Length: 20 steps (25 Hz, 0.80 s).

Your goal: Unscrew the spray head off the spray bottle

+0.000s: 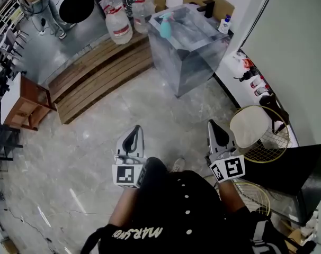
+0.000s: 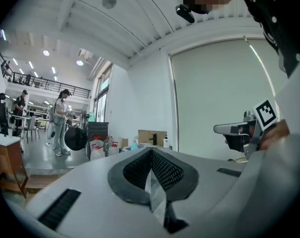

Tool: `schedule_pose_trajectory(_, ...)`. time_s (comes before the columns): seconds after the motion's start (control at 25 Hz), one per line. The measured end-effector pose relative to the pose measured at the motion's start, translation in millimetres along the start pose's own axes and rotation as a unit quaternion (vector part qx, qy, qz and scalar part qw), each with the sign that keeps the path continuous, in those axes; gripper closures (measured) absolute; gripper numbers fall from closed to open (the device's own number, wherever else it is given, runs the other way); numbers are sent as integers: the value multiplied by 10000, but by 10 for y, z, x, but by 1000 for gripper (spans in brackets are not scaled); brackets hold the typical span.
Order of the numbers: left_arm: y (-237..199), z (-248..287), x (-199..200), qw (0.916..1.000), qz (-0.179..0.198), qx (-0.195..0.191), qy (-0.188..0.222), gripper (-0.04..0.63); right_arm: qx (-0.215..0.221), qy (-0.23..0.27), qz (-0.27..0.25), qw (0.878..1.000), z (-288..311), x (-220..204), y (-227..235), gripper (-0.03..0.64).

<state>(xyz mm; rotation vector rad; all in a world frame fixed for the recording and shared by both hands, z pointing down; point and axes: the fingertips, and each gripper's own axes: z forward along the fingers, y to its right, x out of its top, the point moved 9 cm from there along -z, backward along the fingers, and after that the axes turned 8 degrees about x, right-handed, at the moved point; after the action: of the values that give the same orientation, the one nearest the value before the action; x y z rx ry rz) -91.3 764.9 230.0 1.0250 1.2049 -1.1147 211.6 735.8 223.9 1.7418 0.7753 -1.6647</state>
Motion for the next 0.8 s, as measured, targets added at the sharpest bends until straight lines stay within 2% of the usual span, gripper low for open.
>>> schedule_pose_trajectory(0.4, -84, 440, -37, 9993, -177, -307, 140, 569, 60, -128, 174, 9997, 360, -202, 289, 604)
schedule_pose_trajectory(0.8, -482, 1507, 32, 9994, -110, -312, 97, 569, -165, -79, 85, 9998, 1266, -163, 824, 604)
